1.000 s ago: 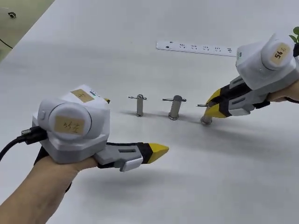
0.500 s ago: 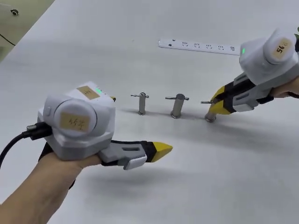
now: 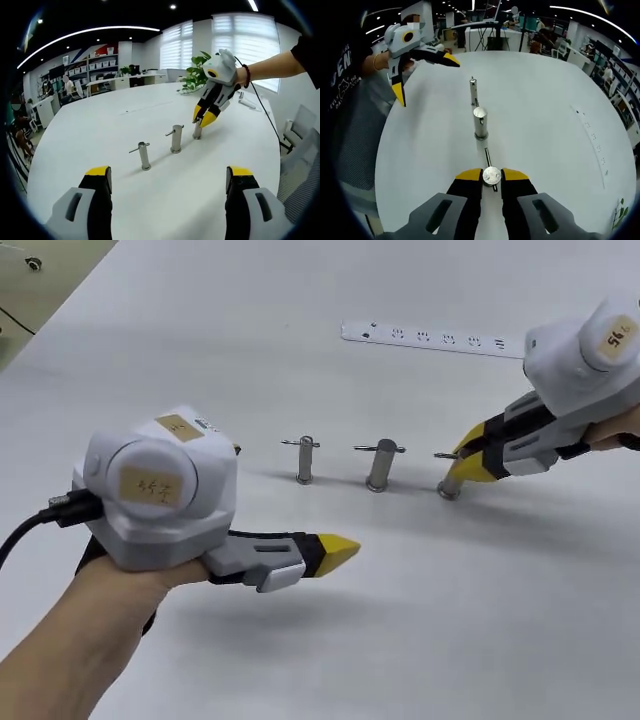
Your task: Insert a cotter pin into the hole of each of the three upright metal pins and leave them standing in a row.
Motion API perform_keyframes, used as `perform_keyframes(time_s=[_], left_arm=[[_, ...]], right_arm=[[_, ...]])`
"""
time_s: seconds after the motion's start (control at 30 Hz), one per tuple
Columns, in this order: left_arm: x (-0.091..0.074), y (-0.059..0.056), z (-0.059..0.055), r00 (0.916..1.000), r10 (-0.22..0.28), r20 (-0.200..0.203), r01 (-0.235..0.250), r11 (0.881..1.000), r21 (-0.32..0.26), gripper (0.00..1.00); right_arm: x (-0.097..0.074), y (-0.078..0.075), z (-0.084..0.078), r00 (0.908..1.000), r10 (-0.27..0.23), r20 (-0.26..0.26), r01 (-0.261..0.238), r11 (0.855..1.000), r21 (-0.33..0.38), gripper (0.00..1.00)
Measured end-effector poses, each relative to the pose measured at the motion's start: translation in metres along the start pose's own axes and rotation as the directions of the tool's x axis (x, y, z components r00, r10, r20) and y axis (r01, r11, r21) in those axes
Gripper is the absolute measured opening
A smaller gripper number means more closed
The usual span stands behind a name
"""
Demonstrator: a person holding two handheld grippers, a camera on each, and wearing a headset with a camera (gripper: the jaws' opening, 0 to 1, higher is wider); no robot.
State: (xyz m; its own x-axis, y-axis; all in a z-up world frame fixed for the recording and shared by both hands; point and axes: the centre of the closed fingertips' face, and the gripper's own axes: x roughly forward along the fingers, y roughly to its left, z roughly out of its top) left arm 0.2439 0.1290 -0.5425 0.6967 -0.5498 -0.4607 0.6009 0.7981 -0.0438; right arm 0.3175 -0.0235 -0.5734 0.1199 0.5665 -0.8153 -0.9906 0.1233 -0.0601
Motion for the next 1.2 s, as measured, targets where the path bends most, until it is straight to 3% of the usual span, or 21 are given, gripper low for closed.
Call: perform_keyframes(time_s=[0.2,0.33,0.5,0.6,0.7,0.83,0.87,0.93,0.97,1.03,1.1,1.13,1.17,1.2], left_arm=[[0.0,0.0,-0.003,0.9999,0.001,-0.012,-0.001,1.0,-0.001,0.93],[0.0,0.002,-0.002,1.0,0.004,-0.004,-0.004,1.0,-0.008,0.93],[-0.001,0.003,0.0,0.9999,0.01,0.001,-0.01,1.0,-0.01,0.93],[-0.002,0.004,0.001,0.9999,0.015,0.006,-0.015,1.0,-0.01,0.92],[-0.003,0.004,0.003,0.9998,0.018,0.01,-0.018,1.0,-0.014,0.92],[-0.004,0.003,0.006,0.9996,0.017,0.021,-0.016,0.999,-0.031,0.91],[-0.004,0.003,0.006,0.9996,0.018,0.023,-0.017,0.999,-0.032,0.91],[-0.005,0.003,0.008,0.9994,0.021,0.029,-0.02,0.999,-0.031,0.9],[-0.005,0.003,0.009,0.9992,0.023,0.033,-0.021,0.999,-0.035,0.9],[-0.005,0.003,0.01,0.9991,0.023,0.036,-0.021,0.999,-0.044,0.89],[-0.005,0.004,0.01,0.9988,0.029,0.038,-0.027,0.998,-0.053,0.88],[-0.006,0.005,0.013,0.998,0.039,0.05,-0.036,0.997,-0.066,0.87],[-0.007,0.006,0.014,0.9975,0.042,0.056,-0.038,0.997,-0.072,0.85],[-0.008,0.006,0.016,0.9969,0.047,0.063,-0.042,0.996,-0.077,0.83]], right_arm=[[0.003,0.0,0.002,0.9989,-0.039,0.025,0.039,0.999,-0.017,0.12],[-0.001,-0.005,0.004,0.9959,-0.074,0.053,0.074,0.997,0.003,0.2],[-0.015,-0.004,0.016,0.98,-0.154,0.125,0.142,0.984,0.105,0.29],[-0.023,0.002,0.024,0.9661,-0.188,0.177,0.156,0.972,0.178,0.35],[-0.029,0.011,0.027,0.9577,-0.207,0.2,0.163,0.963,0.217,0.39],[-0.04,0.021,0.038,0.9325,-0.244,0.267,0.16,0.94,0.302,0.4],[-0.042,0.023,0.039,0.9296,-0.25,0.271,0.159,0.935,0.317,0.4],[-0.048,0.025,0.043,0.9127,-0.283,0.295,0.177,0.924,0.34,0.42],[-0.051,0.026,0.046,0.8974,-0.31,0.314,0.188,0.913,0.362,0.42],[-0.054,0.03,0.045,0.8928,-0.321,0.316,0.182,0.899,0.398,0.43],[-0.057,0.033,0.045,0.8822,-0.349,0.316,0.201,0.886,0.417,0.44],[-0.058,0.034,0.045,0.8705,-0.377,0.316,0.221,0.874,0.432,0.44],[-0.059,0.034,0.045,0.8645,-0.388,0.319,0.225,0.867,0.445,0.45],[-0.06,0.035,0.046,0.8487,-0.413,0.33,0.218,0.843,0.492,0.46]])
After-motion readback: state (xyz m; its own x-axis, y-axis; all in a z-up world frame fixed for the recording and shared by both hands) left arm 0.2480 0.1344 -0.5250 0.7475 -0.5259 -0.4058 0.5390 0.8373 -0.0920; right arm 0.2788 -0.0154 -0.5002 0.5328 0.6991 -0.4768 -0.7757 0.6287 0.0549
